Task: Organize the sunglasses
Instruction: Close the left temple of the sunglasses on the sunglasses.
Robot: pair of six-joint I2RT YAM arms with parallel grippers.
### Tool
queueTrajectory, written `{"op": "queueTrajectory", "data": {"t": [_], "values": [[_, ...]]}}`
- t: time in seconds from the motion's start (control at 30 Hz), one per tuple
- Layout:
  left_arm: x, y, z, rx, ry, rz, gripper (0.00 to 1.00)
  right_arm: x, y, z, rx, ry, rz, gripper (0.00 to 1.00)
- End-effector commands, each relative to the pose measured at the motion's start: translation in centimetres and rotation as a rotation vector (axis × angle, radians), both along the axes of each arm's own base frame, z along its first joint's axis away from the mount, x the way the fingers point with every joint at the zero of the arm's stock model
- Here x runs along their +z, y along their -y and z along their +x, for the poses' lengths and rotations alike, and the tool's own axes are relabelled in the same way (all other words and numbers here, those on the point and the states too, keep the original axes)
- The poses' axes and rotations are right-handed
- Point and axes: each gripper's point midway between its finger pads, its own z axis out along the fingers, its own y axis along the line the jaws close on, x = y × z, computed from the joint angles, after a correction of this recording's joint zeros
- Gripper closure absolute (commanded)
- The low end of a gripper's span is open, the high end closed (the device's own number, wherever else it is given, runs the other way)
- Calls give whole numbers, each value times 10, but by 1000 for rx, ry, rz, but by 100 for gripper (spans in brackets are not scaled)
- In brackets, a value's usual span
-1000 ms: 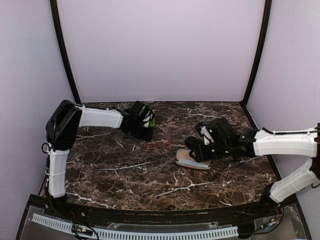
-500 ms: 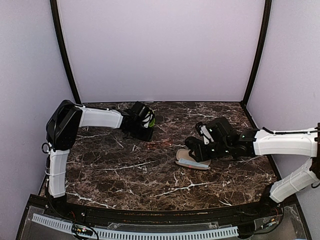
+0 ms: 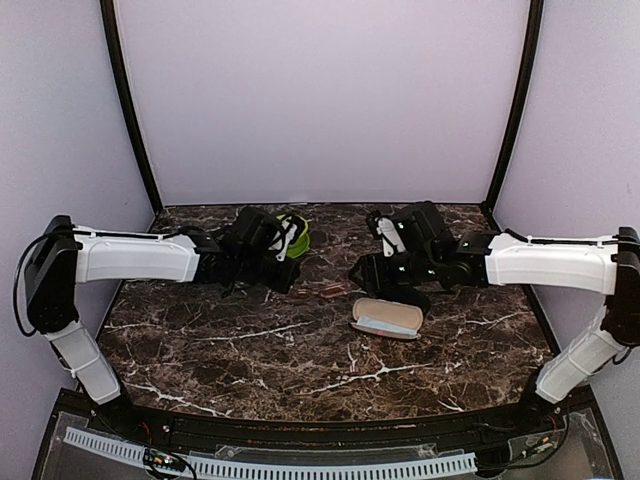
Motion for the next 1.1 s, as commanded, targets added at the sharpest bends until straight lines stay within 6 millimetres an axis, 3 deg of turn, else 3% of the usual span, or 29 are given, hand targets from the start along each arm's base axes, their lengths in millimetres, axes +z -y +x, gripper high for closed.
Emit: {"op": "queueTrajectory", "data": {"t": [0.0, 0.4, 0.63, 0.87, 1.07], "values": [[18, 1, -10, 13, 98, 7, 100, 21, -17, 7, 26, 31, 96, 40], [30, 15, -26, -16, 127, -38, 100, -9, -24, -5, 47, -50, 97, 60], [34, 8, -23, 39, 148, -36, 100, -18, -21, -6, 15, -51, 55, 73], [41, -7, -15, 155, 166, -56, 100, -28, -13, -9, -20, -50, 19, 71], [44, -10, -15, 167, 178, -62, 100, -32, -15, -14, -3, -35, -10, 53]]}}
